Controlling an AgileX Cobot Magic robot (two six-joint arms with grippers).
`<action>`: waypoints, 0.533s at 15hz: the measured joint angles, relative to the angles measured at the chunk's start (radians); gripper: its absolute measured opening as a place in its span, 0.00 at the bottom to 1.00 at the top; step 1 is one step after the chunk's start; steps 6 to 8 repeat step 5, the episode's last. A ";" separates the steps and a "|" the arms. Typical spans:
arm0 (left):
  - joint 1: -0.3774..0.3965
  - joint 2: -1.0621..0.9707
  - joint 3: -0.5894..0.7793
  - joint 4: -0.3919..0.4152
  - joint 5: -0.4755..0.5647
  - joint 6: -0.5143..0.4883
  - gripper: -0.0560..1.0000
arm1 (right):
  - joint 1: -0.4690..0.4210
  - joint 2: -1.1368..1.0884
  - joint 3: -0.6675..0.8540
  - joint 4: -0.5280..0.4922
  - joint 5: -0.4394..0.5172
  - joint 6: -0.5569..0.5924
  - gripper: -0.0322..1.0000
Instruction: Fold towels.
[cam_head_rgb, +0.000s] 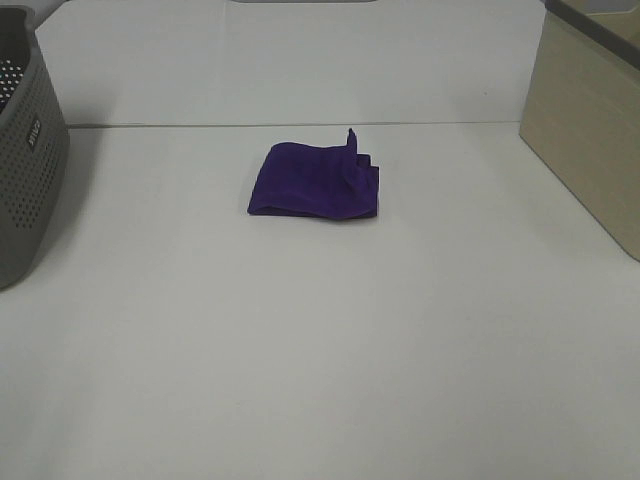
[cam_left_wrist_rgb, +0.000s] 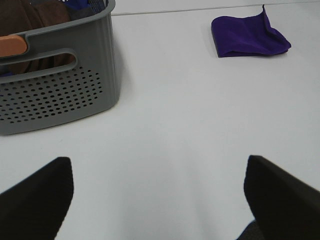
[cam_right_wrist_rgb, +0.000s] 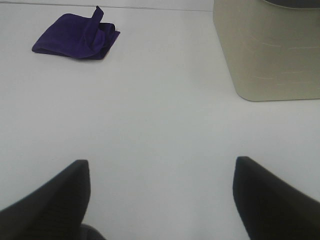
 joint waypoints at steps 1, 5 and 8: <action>0.032 0.000 0.000 -0.001 0.000 0.000 0.86 | 0.000 0.000 0.000 0.000 0.000 0.000 0.78; 0.060 0.000 0.000 -0.002 0.000 0.000 0.86 | 0.000 0.000 0.000 0.000 0.000 0.000 0.78; 0.060 0.000 0.000 -0.002 0.000 0.000 0.86 | 0.000 0.000 0.000 0.000 0.000 0.000 0.78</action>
